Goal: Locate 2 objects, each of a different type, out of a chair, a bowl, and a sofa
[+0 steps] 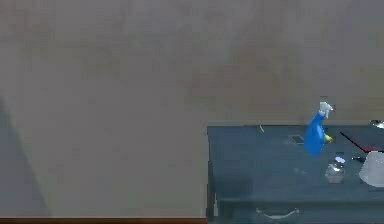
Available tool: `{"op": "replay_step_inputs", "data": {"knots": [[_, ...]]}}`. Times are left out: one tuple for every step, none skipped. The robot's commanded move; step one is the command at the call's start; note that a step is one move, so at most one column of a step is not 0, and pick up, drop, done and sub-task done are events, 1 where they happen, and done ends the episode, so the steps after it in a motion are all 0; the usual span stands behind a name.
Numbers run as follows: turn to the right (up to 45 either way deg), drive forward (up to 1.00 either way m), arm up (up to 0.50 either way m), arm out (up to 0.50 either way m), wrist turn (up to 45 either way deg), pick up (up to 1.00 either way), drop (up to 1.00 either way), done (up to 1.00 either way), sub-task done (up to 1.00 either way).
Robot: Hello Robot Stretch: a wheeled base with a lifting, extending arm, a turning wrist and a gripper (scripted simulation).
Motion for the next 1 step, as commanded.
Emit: {"op": "replay_step_inputs", "data": {"knots": [[-45.0, 0.00, 0.00, 0.00, 0.0, 0.00, 0.00, 0.00, 0.00]]}}
